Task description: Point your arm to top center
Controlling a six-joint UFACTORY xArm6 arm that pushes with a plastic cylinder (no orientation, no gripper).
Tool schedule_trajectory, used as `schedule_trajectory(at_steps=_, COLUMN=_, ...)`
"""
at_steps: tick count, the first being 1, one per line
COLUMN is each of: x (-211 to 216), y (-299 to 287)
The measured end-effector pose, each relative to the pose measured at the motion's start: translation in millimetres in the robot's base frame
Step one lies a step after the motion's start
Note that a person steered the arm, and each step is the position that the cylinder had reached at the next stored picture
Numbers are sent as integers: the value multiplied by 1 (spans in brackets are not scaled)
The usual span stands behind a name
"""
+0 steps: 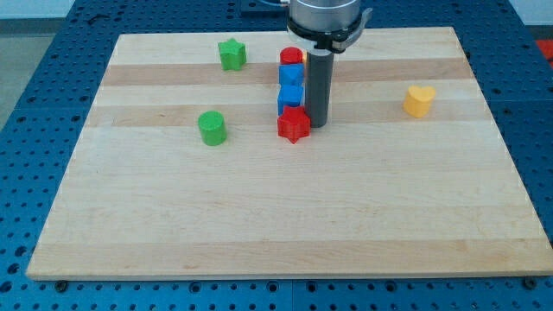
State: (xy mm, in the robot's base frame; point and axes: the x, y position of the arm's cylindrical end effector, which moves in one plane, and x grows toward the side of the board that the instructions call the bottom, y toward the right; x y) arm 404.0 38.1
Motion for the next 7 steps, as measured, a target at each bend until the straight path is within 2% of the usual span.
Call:
schedule_trajectory(at_steps=2, x=-1, y=8)
schedule_trajectory(at_steps=3, x=-45, y=48)
schedule_trajectory(at_steps=4, x=-122, y=75)
schedule_trajectory(at_steps=6, x=-186, y=82)
schedule_trajectory(at_steps=7, x=-194, y=72)
